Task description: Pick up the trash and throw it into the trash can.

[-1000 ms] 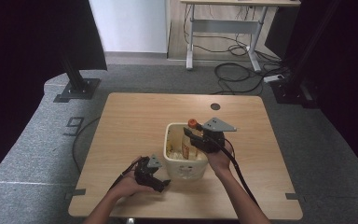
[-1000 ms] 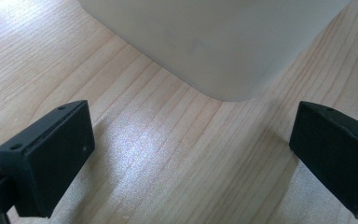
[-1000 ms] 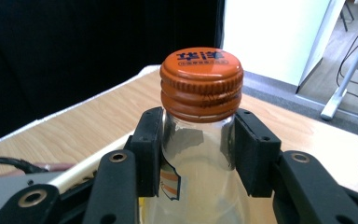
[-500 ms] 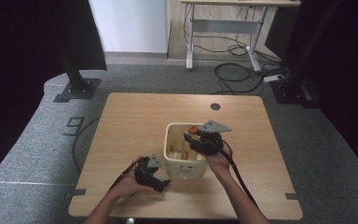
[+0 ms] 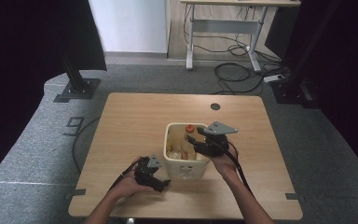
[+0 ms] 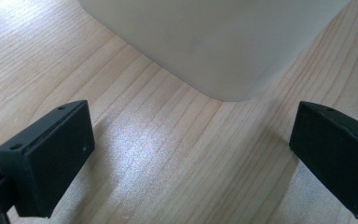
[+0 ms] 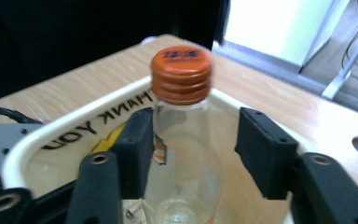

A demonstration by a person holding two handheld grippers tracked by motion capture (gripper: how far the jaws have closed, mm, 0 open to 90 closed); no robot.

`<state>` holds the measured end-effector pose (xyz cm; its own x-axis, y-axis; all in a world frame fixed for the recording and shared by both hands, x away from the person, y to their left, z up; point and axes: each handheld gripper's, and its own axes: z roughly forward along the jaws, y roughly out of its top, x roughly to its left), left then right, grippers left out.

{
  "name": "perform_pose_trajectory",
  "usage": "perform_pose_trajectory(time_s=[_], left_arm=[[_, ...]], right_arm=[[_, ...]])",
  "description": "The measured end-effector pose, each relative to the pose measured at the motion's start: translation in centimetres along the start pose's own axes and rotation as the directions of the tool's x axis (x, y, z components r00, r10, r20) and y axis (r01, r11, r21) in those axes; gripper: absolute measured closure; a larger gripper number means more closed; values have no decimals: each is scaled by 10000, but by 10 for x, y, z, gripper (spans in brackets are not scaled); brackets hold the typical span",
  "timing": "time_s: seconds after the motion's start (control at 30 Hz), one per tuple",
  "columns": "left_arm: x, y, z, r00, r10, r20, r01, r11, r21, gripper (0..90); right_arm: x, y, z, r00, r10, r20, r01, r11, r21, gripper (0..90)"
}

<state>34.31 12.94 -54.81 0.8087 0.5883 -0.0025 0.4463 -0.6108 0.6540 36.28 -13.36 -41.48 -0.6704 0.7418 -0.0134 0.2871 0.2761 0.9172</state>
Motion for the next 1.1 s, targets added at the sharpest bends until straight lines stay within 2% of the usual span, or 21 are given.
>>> perform_pose_trajectory(time_s=[0.13, 0.23, 0.53, 0.9, 1.1], left_arm=[[0, 0, 0, 10000, -4, 1, 4, 10000, -2, 0], [0, 0, 0, 10000, -5, 0, 5, 10000, -1, 0], [0, 0, 0, 10000, -20, -5, 20, 10000, -11, 0], [0, 0, 0, 10000, -37, -13, 37, 10000, -22, 0], [-1, 0, 0, 10000, -51, -26, 51, 10000, -24, 0]], right_arm=[[1, 0, -8, 9998, -83, -173, 73, 9984, -556, 385], [2, -1, -15, 9999, -110, -114, 101, 9966, -815, 341], [-2, -7, -38, 9998, -156, 126, 169, 9928, -1188, 297], [-20, -39, -70, 9981, 272, 551, -201, 9919, -1258, 300], [-31, -60, -85, 9946, 724, 739, -627, 9901, -1256, 305]])
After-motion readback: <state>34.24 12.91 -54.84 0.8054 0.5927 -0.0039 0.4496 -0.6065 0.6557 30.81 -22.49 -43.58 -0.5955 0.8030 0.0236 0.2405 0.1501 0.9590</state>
